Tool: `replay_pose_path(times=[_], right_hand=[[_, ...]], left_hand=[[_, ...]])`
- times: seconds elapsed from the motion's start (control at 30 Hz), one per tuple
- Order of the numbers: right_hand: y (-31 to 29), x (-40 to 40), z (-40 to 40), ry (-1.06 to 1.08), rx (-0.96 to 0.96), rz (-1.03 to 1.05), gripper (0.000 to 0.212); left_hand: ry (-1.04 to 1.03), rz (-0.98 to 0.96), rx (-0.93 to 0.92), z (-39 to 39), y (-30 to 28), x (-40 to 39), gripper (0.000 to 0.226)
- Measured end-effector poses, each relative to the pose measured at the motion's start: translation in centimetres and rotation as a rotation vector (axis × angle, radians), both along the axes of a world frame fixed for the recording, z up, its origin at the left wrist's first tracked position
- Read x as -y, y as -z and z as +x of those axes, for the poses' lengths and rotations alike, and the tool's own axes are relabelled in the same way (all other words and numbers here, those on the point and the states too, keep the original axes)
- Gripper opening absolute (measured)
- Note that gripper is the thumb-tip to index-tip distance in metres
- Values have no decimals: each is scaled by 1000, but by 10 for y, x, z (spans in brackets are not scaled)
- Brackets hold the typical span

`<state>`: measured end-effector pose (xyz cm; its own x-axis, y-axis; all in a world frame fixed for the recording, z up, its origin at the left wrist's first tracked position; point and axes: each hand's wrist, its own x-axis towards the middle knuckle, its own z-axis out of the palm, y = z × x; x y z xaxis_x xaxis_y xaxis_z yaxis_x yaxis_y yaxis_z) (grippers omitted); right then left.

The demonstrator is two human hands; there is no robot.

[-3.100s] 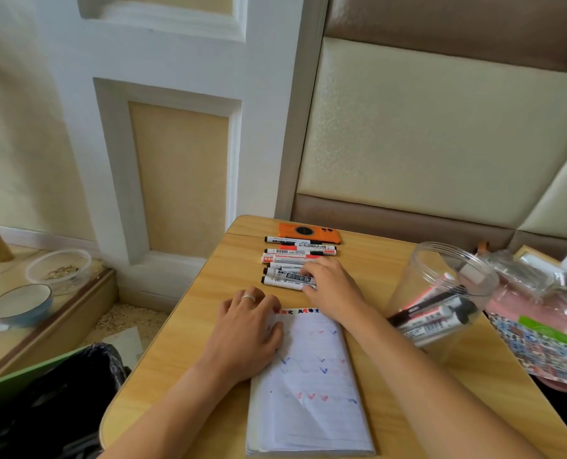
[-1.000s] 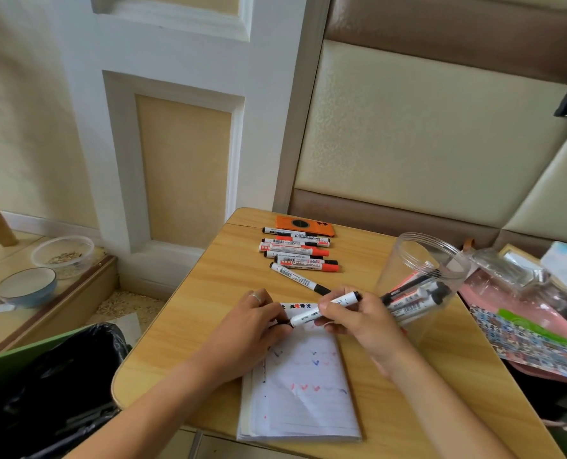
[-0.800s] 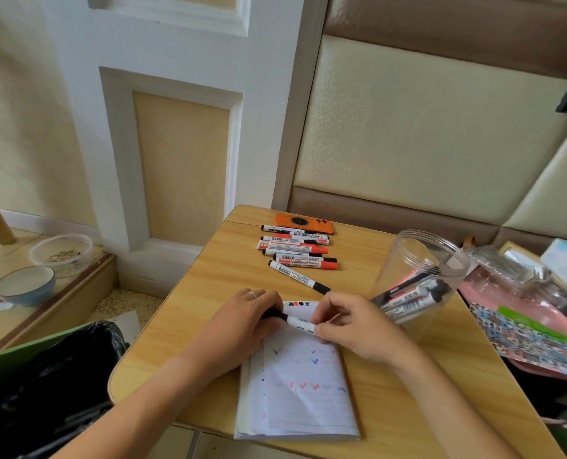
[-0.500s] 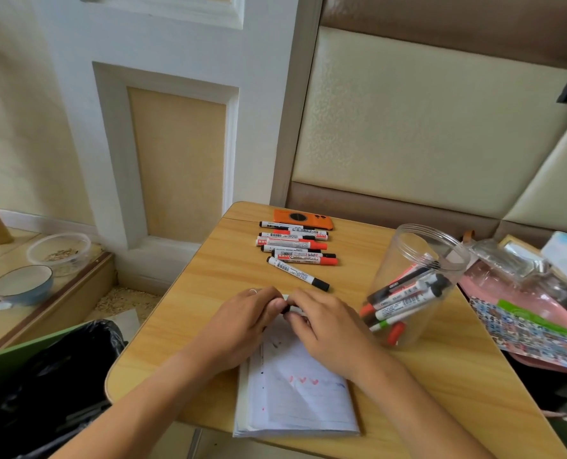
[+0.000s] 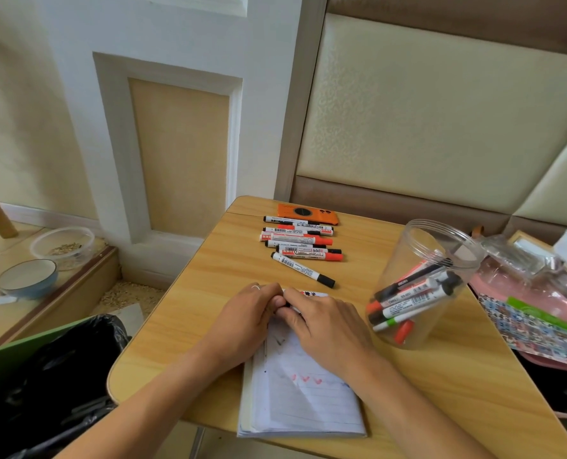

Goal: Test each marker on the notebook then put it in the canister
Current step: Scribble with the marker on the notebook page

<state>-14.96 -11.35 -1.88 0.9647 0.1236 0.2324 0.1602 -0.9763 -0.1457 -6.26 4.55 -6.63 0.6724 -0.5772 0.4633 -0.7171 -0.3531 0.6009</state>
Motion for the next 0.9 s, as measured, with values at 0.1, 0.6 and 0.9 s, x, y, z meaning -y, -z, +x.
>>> replay_pose_path(times=[0.1, 0.6, 0.9], right_hand=[[-2, -1, 1, 3, -6, 7, 31], [-4, 0, 0, 107, -175, 9, 34], [-9, -5, -3, 95, -179, 0, 34]], left_hand=[[2, -15, 11, 2, -2, -2, 32], [-222, 0, -54, 36, -14, -8, 10], [-277, 118, -67, 46, -8, 16, 20]])
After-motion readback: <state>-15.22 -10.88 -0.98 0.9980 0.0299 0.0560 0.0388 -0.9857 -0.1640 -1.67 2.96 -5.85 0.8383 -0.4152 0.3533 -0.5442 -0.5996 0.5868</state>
